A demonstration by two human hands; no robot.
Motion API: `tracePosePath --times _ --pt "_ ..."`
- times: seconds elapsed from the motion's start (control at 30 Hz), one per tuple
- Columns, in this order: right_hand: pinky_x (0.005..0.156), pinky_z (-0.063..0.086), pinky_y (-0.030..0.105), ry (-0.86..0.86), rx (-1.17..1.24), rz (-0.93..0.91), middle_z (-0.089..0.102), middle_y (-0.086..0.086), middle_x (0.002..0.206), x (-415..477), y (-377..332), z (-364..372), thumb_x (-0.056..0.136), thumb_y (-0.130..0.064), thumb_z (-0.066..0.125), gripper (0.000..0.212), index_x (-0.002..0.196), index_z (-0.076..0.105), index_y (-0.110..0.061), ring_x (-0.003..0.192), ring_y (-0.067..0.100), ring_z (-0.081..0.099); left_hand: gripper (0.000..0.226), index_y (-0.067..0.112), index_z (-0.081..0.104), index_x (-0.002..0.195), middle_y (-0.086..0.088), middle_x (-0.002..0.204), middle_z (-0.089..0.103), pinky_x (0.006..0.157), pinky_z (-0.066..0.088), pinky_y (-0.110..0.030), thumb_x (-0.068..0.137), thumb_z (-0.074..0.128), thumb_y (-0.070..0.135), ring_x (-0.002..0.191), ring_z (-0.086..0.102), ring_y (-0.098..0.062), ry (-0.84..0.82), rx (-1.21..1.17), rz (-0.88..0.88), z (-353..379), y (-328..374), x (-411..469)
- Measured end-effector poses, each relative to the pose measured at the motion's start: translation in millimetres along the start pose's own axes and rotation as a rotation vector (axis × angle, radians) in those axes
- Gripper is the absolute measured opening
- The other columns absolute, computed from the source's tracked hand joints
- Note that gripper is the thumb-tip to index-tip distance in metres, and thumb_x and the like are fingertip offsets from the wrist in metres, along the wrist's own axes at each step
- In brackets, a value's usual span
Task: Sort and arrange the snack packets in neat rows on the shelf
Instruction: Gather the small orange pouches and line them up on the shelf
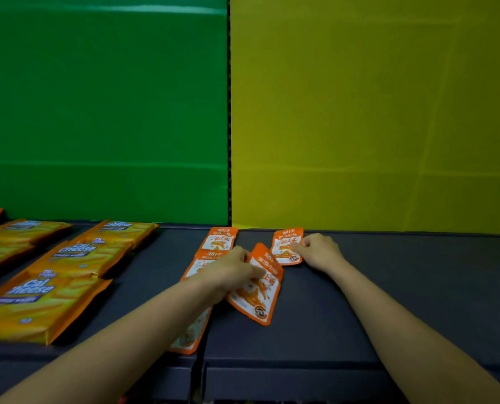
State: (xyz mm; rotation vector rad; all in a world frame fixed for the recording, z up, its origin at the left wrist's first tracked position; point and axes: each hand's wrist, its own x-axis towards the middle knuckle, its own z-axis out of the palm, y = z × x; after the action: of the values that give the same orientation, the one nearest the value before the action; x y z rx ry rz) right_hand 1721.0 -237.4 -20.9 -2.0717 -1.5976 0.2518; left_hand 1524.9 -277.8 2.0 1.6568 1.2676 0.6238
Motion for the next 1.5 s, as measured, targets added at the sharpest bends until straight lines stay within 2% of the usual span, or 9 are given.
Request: tracePosePath --times 0.17,0.33,0.57,0.67,0.8,0.97,1.07,1.27,1.5 --pt "0.072 0.039 0.034 -0.031 -0.174 -0.067 0.063 0.015 0.111 13.5 -4.4 4.5 0.090 -0.053 0.044 0.042 0.069 0.043 -0.016 0.104 0.032 0.058 0.030 0.015 0.045 0.103 -0.005 0.104 0.061 0.071 0.047 -0.025 0.086 0.059 0.036 0.089 0.061 -0.017 0.088 0.400 0.071 10.4 2.2 0.3" --pt "0.070 0.036 0.033 -0.077 -0.205 -0.101 0.051 0.009 0.092 27.1 -0.5 5.3 0.089 -0.057 0.042 0.050 0.056 0.025 -0.023 0.085 0.026 0.050 0.044 0.010 0.045 0.112 -0.011 0.116 0.060 0.078 0.043 -0.032 0.089 0.049 0.047 0.106 0.058 -0.026 0.130 0.687 0.088 25.6 7.0 7.5" --pt "0.070 0.037 0.033 -0.083 -0.244 -0.142 0.060 0.015 0.104 34.6 4.3 7.2 0.091 -0.054 0.042 0.048 0.059 0.033 -0.019 0.085 0.023 0.049 0.052 0.009 0.040 0.121 -0.014 0.122 0.057 0.085 0.045 -0.036 0.088 0.050 0.048 0.109 0.056 -0.029 0.168 0.770 0.103 38.8 13.8 24.2" --pt "0.076 0.040 0.034 -0.072 -0.271 -0.165 0.060 0.014 0.117 34.2 4.3 7.5 0.091 -0.054 0.042 0.040 0.082 0.048 -0.015 0.104 0.030 0.057 0.052 0.009 0.044 0.121 -0.014 0.121 0.057 0.086 0.045 -0.038 0.089 0.046 0.049 0.109 0.056 -0.029 0.176 0.835 0.117 42.7 15.7 26.1" --pt "0.084 0.046 0.036 -0.055 -0.286 -0.170 0.060 0.015 0.120 32.4 3.5 8.3 0.091 -0.052 0.042 0.055 0.111 0.060 -0.005 0.109 0.032 0.057 0.048 0.007 0.052 0.114 -0.016 0.119 0.059 0.084 0.046 -0.037 0.092 0.041 0.047 0.106 0.057 -0.032 0.226 0.936 0.134 48.4 14.7 26.6" --pt "0.077 0.046 0.035 0.050 -0.229 -0.171 0.064 0.014 0.109 21.1 2.6 2.5 0.093 -0.045 0.043 0.040 0.095 0.062 -0.010 0.102 0.033 0.058 0.048 0.010 0.050 0.116 -0.014 0.119 0.059 0.084 0.045 -0.037 0.091 0.041 0.050 0.108 0.056 -0.031 0.278 0.921 0.147 40.1 14.2 21.5" --pt "0.075 0.047 0.034 0.146 -0.131 -0.207 0.066 0.009 0.104 10.2 -4.3 -9.8 0.092 -0.039 0.047 0.027 0.093 0.061 -0.017 0.097 0.030 0.060 0.042 0.015 0.050 0.116 -0.010 0.114 0.063 0.082 0.045 -0.036 0.091 0.042 0.048 0.107 0.056 -0.030 0.434 0.919 0.249 17.7 11.4 6.5" --pt "0.074 0.046 0.031 0.135 0.022 -0.454 0.068 -0.002 0.097 -28.3 -46.1 -24.1 0.089 -0.031 0.053 0.014 0.093 0.064 -0.022 0.088 0.018 0.060 0.034 0.020 0.059 0.102 0.003 0.099 0.067 0.076 0.043 -0.032 0.088 0.043 0.047 0.098 0.059 -0.020 0.748 0.859 0.399 -55.2 -28.1 -58.1" --pt "0.085 0.044 0.030 0.033 0.144 -0.841 0.064 -0.011 0.102 -113.8 -128.2 -1.6 0.087 -0.028 0.058 0.014 0.100 0.063 -0.027 0.098 0.011 0.059 0.052 0.023 0.063 0.093 0.009 0.084 0.064 0.066 0.041 -0.029 0.075 0.032 0.061 0.087 0.063 -0.018 0.971 0.816 0.179 -131.7 -107.5 -173.0"
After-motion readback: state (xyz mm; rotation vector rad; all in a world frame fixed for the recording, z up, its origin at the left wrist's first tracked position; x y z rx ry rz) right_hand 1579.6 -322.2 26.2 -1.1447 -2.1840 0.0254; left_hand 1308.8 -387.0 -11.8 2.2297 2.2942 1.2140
